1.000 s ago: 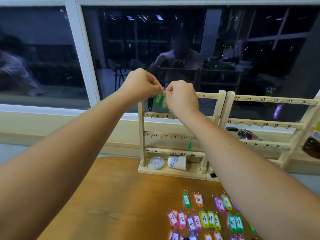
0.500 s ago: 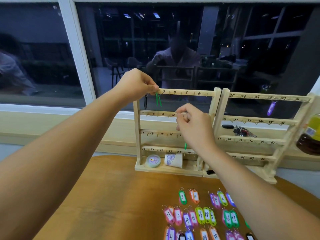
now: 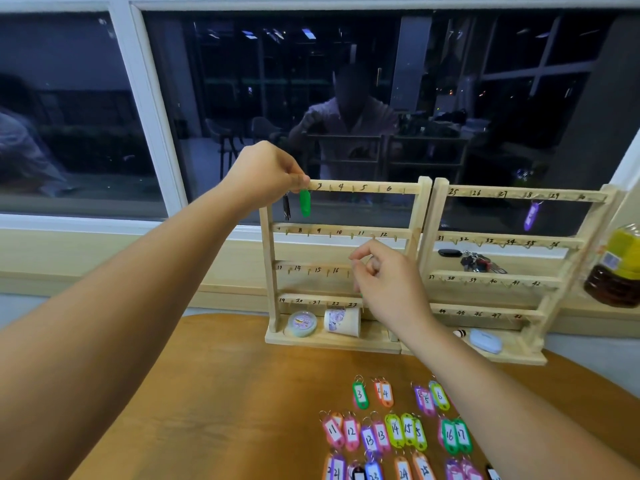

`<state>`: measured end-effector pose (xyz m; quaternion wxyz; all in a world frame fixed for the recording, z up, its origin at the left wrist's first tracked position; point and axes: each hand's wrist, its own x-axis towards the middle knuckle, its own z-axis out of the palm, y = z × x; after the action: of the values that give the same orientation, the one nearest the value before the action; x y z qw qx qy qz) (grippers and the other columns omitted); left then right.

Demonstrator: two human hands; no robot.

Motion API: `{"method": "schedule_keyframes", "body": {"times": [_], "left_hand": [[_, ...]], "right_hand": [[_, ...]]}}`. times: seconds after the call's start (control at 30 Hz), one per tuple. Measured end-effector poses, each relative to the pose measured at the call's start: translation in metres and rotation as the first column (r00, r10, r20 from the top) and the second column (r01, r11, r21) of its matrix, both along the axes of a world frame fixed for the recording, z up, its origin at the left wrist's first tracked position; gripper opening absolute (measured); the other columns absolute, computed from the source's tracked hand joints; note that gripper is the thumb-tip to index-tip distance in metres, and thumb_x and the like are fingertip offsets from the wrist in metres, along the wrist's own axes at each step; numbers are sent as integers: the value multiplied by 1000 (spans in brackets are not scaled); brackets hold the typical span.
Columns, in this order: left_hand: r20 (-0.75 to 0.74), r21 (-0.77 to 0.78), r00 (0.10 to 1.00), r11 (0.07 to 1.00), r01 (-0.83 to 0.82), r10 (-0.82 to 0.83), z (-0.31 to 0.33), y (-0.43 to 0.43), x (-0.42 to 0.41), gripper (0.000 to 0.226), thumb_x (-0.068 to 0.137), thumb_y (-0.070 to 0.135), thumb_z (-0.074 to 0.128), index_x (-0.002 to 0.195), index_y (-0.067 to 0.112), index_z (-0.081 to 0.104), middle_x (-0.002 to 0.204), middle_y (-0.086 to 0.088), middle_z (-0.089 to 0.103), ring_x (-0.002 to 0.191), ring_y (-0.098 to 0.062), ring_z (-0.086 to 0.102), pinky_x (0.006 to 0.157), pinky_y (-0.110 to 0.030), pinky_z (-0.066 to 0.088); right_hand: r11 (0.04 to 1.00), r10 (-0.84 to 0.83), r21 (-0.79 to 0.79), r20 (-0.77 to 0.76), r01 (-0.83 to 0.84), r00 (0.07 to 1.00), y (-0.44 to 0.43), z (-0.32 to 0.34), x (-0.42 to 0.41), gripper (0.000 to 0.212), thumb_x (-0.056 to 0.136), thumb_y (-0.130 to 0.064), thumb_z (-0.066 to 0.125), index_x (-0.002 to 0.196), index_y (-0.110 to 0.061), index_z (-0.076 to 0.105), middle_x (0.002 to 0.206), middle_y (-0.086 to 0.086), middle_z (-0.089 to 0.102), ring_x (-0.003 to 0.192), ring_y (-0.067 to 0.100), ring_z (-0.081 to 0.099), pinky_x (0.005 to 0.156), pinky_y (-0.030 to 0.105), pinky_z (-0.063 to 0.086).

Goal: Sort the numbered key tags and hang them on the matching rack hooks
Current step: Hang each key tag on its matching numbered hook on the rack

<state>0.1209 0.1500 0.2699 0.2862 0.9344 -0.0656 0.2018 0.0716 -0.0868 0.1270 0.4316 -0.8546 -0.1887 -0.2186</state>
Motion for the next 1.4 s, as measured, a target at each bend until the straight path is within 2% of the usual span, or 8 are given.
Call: {"method": "schedule_keyframes", "body": {"times": [0.2, 0.47, 0.6, 0.7, 0.83, 1.07, 1.23, 1.4], "left_hand": [[45, -70, 999, 997, -20, 23, -7, -2, -4, 15, 92, 43, 81, 94, 28, 82, 84, 5, 72, 74, -9, 61, 64, -23, 48], [277, -93, 958, 995, -47, 71, -37, -21, -36, 7, 91, 31, 75, 96, 26, 79, 83, 10, 71, 76, -4, 63, 73, -19, 53], [98, -95, 995, 995, 30, -21, -87, -38, -59, 2, 91, 29, 77, 90, 28, 77, 85, 8, 73, 79, -5, 67, 72, -25, 58], [-53, -122, 995, 990, 72, -79, -130, -48, -68, 5, 91, 23, 77, 86, 24, 78, 81, 8, 74, 77, -5, 68, 77, -32, 61], [-206, -148, 974, 987, 64, -94, -181, -55, -79, 5, 91, 26, 77, 86, 27, 78, 80, 7, 74, 73, -6, 68, 66, -28, 55], [-343, -170, 936, 985, 18, -76, -245, -60, -93, 6, 90, 31, 79, 86, 27, 77, 81, 8, 72, 75, -5, 65, 58, -15, 44], [-524, -213, 850, 974, -75, -49, -283, -59, -99, 14, 81, 39, 83, 87, 31, 74, 86, 5, 74, 84, -16, 71, 75, -38, 61], [-556, -272, 829, 957, -105, -67, -303, -59, -106, 17, 85, 34, 85, 95, 30, 72, 89, 3, 76, 85, -16, 73, 80, -41, 61]], "right_hand": [[997, -55, -61, -112, 49, 992, -14, -25, -3, 18, 98, -20, 60, 90, -34, 68, 59, 1, 66, 62, 21, 69, 66, 43, 60], [850, -225, -524, -441, -45, 869, -30, -88, -10, 15, 90, -31, 76, 78, -26, 69, 80, -9, 71, 83, 16, 69, 81, 38, 61], [780, -264, -615, -489, -114, 832, -24, -114, -21, 32, 87, -45, 80, 74, -18, 71, 72, 0, 71, 73, 19, 69, 68, 34, 58], [720, -312, -685, -467, -114, 827, -16, -127, -27, 43, 88, -47, 78, 65, -17, 57, 67, 1, 60, 70, 24, 63, 54, 29, 41], [661, -368, -744, -432, -95, 823, -5, -132, -29, 37, 91, -44, 77, 78, -17, 56, 89, 5, 66, 87, 30, 68, 64, 31, 45], [778, -353, -623, -537, -79, 766, 4, -145, -21, 19, 90, -29, 82, 98, -17, 70, 87, 2, 68, 78, 23, 69, 71, 33, 59], [822, -312, -554, -633, -133, 709, 8, -142, -13, 28, 86, -27, 87, 103, -10, 74, 100, 6, 73, 92, 25, 70, 75, 32, 56], [853, -230, -484, -682, -194, 694, 4, -140, -14, 22, 87, -24, 87, 93, -20, 66, 95, 1, 69, 91, 24, 65, 72, 30, 48]]}}
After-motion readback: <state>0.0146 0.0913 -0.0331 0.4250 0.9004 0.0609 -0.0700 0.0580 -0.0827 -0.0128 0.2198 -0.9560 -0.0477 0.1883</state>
